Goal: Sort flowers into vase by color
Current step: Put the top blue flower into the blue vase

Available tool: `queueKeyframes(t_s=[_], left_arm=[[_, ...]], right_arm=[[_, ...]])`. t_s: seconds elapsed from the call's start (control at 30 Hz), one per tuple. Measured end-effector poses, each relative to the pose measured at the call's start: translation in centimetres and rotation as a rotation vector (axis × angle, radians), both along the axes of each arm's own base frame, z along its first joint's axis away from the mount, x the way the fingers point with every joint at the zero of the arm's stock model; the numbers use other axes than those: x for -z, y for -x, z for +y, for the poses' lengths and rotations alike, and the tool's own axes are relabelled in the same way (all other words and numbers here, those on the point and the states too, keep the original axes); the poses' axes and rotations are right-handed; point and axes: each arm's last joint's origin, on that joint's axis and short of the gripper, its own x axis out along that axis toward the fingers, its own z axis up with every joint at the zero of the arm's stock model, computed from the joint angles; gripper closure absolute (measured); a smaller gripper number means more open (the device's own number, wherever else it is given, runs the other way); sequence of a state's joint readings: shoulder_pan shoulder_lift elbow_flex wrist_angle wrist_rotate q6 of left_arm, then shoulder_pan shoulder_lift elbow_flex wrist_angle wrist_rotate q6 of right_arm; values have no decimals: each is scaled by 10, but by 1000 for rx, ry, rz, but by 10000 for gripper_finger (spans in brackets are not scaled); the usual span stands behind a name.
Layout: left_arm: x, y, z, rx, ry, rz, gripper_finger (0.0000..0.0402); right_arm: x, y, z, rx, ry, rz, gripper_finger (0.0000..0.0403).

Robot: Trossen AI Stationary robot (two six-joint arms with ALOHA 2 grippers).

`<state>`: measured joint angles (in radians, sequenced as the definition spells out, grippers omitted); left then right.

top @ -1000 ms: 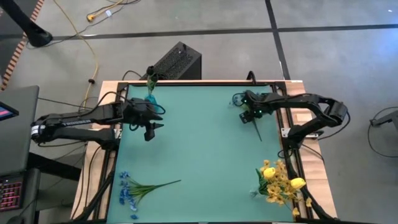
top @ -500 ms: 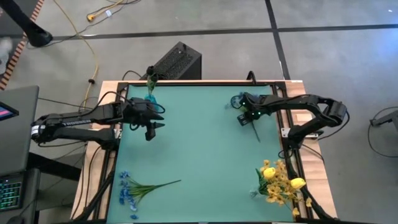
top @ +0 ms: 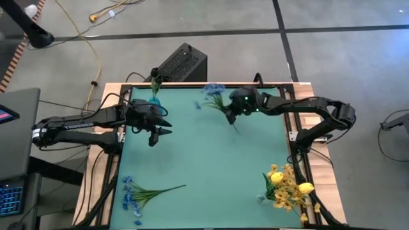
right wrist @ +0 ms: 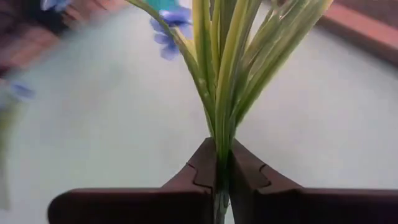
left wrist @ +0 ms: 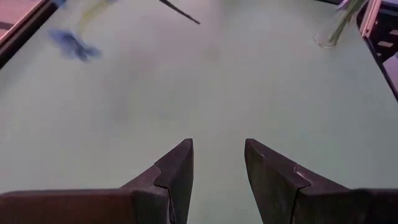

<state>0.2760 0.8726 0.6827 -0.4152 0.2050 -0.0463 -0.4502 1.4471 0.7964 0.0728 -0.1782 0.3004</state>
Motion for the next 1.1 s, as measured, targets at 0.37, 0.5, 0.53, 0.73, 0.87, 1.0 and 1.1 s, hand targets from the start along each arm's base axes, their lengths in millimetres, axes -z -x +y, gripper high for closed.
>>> queueKeyframes(t_s=[0.37,0.5,0.53,0.73,0.87,1.0,1.1], left_arm=[[-3,-5,-4,32,-20,-50,270],[-5,-20,-12,91,-36,-116,270],[-5,-25,-15,106,-45,-136,270],[-3,-58,-29,130,-131,-260,270],[-2,-80,-35,97,-167,-388,270],[4,-95,-36,34,-198,-438,270],[8,-103,-36,33,-195,-468,270]], right_arm=[[-37,-21,15,-186,161,-388,358],[-47,-27,30,-241,201,-479,357],[-49,-29,34,-256,211,-500,357],[-58,-34,55,-348,256,-594,357],[-61,-36,68,-388,268,-629,356],[-65,-39,84,-437,275,-673,356],[-68,-40,94,-469,290,-710,356]])
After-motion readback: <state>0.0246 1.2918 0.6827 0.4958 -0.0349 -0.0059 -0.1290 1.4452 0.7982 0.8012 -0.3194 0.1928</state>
